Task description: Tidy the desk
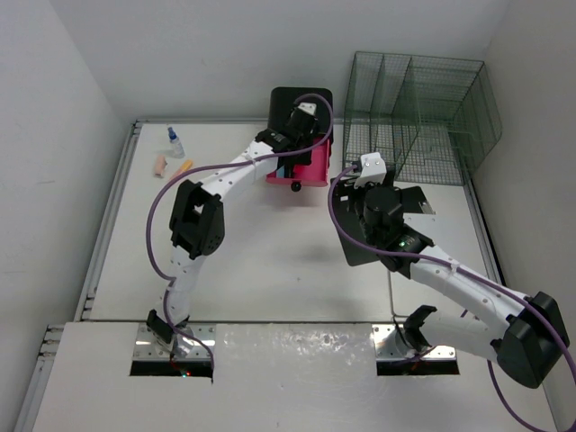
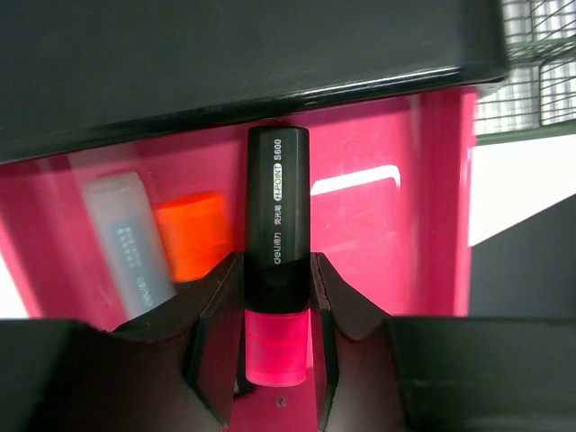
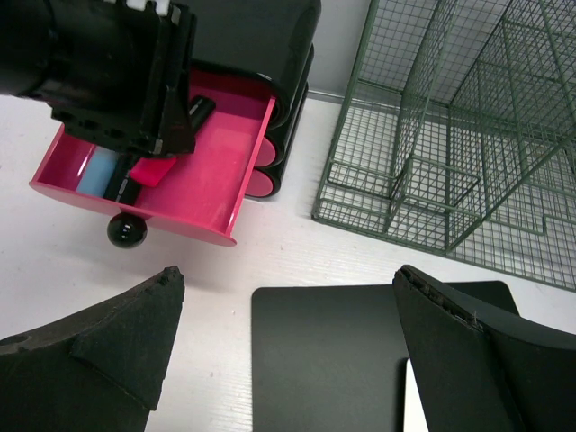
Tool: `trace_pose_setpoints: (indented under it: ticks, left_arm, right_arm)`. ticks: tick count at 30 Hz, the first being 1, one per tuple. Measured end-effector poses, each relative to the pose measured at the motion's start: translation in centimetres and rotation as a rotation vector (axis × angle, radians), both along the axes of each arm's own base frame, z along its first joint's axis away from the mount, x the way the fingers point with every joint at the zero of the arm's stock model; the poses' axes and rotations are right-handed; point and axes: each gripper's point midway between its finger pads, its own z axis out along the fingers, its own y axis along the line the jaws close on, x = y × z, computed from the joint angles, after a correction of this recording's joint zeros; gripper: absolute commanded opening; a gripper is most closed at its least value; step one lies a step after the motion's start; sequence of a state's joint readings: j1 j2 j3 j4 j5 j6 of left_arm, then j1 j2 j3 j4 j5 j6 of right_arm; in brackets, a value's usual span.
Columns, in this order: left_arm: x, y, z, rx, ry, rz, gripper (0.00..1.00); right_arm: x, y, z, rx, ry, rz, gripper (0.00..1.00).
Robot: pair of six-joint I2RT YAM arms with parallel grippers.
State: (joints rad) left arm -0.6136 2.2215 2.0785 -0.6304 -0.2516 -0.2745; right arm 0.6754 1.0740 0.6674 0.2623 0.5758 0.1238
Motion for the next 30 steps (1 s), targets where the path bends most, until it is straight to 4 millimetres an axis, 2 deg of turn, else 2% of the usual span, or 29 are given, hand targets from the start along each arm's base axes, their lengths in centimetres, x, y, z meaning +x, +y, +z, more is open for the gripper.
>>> trace_pose_setpoints:
  ticks: [1,2,5,7,11,22,26,28,30]
  left_arm:
    - [0.1,0.0,-0.3,0.004,0.003,0.001,0.07]
    - [0.1,0.0,-0.5,0.007,0.005,0.001,0.16]
    - [0.2,0.1,-0.6,0.012,0.001,0.003,0.34]
    - [0.3,0.0,-0.3,0.012,-0.005,0.001,0.39]
    - [0.4,0.0,0.0,0.009,-0.012,0.000,0.42]
    - [0.5,-0.3,1.8,-0.006,-0.032,-0.015,0.43]
    - [-1.0,-0.4,3.2,0.001,-0.010,-0.100,0.41]
    - [-2.4,-0.5,4.8,0.001,-0.001,-0.178,0.41]
    - [-4.3,-0.3,7.3,0.006,-0.013,-0.295,0.42]
  right_arm:
    - [0.0,0.0,0.0,0.000,0.000,0.000,0.95]
    - [0.0,0.0,0.0,0.000,0.000,0.000,0.95]
    - [0.0,0.0,0.0,0.000,0.000,0.000,0.95]
    - [0.0,0.0,0.0,0.000,0.000,0.000,0.95]
    - [0.0,0.0,0.0,0.000,0.000,0.000,0.95]
    - [0.0,0.0,0.0,0.000,0.000,0.000,0.95]
    - [0.0,0.0,0.0,0.000,0.000,0.001,0.95]
    - [0.0,0.0,0.0,0.000,0.000,0.001,0.95]
    - [0.0,0.0,0.0,0.000,0.000,0.001,0.95]
